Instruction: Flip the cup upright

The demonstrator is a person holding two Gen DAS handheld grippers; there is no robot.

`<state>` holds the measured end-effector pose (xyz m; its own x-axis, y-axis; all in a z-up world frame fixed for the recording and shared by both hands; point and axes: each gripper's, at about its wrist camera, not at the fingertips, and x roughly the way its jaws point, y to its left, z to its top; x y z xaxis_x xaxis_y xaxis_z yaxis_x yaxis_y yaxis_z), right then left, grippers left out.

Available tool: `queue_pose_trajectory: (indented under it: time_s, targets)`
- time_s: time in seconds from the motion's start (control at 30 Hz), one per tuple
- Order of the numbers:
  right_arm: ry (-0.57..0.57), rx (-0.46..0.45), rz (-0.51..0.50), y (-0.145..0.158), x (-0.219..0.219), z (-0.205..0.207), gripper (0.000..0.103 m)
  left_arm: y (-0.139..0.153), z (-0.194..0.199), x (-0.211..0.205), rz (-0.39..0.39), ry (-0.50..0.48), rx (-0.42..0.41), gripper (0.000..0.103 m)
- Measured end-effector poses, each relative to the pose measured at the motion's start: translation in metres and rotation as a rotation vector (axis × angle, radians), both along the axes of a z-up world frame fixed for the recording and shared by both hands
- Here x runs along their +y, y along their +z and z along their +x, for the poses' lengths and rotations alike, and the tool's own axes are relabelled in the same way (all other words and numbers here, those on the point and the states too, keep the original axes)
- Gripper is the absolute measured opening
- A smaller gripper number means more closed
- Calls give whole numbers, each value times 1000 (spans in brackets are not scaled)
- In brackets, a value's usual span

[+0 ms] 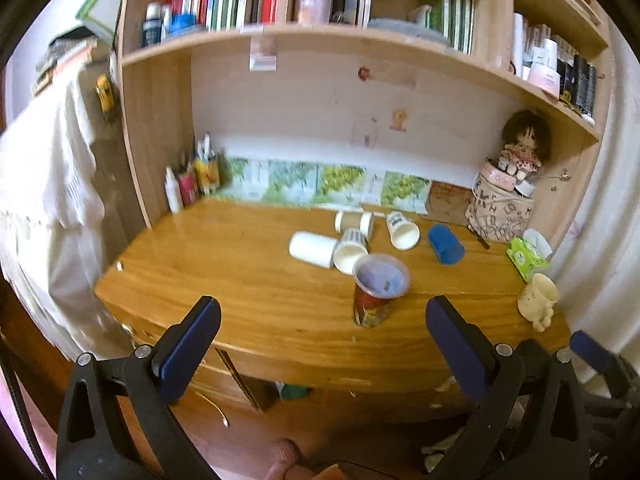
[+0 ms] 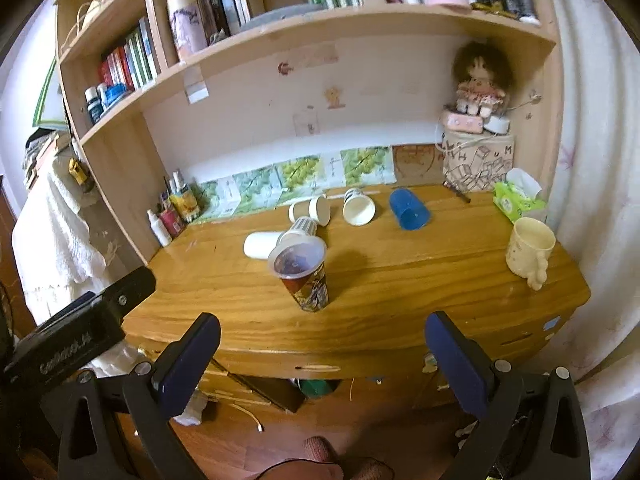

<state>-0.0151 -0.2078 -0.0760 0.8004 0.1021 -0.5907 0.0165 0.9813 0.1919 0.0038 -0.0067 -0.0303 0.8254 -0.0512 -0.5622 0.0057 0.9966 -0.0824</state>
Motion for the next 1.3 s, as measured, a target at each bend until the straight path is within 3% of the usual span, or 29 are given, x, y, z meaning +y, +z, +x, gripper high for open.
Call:
queue_pose_trajectory:
  time_s: [0.23, 0.47, 0.63, 1.3]
  targets:
    - [21, -105, 12, 12, -2, -4, 102, 5, -10, -3, 61, 25, -58, 102]
    - [25, -118, 2, 12, -2, -6, 102, 7, -18, -3, 84, 88, -100, 102]
    - [15, -136, -27, 14, -3, -11, 102, 6, -18, -1, 57, 108, -100, 102]
    - [0, -141, -44, 14, -13, -7, 102, 9, -15, -19, 80, 79, -146, 102]
